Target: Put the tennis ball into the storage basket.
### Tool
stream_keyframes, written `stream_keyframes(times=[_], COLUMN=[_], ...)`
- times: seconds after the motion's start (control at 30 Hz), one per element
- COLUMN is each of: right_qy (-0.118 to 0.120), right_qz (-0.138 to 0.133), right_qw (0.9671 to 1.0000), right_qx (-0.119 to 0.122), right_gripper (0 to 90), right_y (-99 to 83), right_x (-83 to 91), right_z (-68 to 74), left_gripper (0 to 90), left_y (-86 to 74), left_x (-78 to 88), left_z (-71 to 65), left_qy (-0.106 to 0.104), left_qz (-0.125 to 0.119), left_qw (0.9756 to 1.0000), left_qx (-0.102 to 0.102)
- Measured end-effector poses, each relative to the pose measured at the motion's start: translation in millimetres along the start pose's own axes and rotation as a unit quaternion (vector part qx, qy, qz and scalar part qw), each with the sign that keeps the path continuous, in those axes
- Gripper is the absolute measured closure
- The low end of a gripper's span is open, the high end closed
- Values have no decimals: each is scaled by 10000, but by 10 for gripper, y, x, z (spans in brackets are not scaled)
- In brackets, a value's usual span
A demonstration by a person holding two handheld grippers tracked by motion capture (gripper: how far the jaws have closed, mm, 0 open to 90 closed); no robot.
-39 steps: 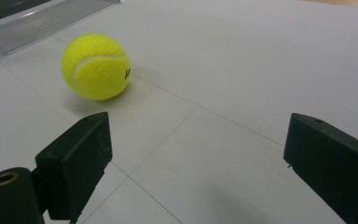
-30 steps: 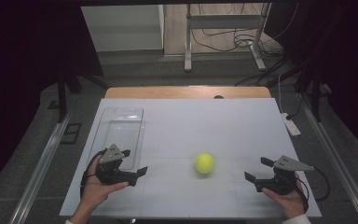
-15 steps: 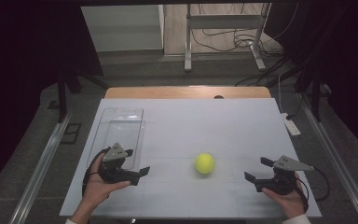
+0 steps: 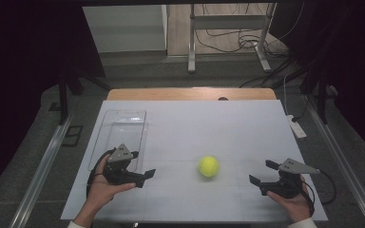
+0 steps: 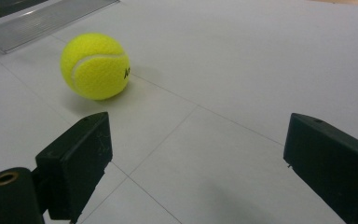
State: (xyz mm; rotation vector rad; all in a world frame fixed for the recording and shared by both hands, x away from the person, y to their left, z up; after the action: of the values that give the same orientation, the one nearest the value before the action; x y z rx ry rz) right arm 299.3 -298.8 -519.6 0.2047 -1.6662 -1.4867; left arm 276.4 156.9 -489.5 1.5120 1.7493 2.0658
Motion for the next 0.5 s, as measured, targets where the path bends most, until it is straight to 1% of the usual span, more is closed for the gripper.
stream_keyframes(times=[0.5], right_qy=[7], right_qz=[5], right_qw=[10000], right_qx=[-16], right_gripper=[83], right_y=[-2], right_x=[-3], right_z=[-1], left_gripper=[96], left_y=[86], left_x=[-67], left_z=[-38], left_qy=[-105], left_qz=[37], left_qw=[9999], left_qx=[-74])
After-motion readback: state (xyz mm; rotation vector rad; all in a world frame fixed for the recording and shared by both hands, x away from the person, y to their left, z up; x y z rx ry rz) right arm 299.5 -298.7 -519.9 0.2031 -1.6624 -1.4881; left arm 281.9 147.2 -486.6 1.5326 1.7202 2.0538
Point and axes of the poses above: each handheld gripper's, and its own axes: x roughly backward along the jaws, y roughly out of its top, z roughly to its left, the point moved 4 cm from there along -x, roughly forward along the jaws, and after that the axes turned 1 degree about y, right-handed, at the moved point
